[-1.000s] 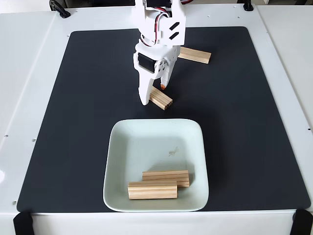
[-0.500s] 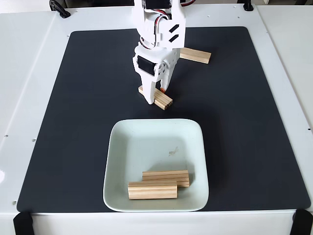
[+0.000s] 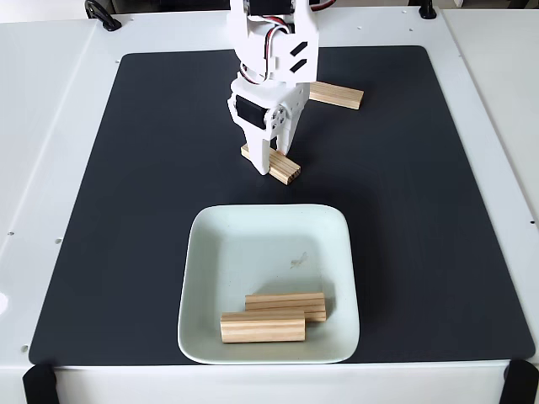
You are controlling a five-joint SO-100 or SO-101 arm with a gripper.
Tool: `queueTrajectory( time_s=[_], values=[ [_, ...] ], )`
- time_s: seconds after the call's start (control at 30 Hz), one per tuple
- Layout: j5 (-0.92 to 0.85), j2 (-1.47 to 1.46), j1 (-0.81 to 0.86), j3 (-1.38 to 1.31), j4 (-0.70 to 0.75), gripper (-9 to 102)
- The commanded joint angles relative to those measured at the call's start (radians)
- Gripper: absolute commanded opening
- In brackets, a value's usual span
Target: Pick up the wooden block and place them on the plate.
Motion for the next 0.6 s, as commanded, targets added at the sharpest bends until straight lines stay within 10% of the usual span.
queueTrajectory(
  time_s=[0.0,0.57],
  values=[
    [-0.012,0.123,-0.014,0.028,0.0,1],
    [-0.503,0.755,-0.044,0.407,-0.189,0]
  ],
)
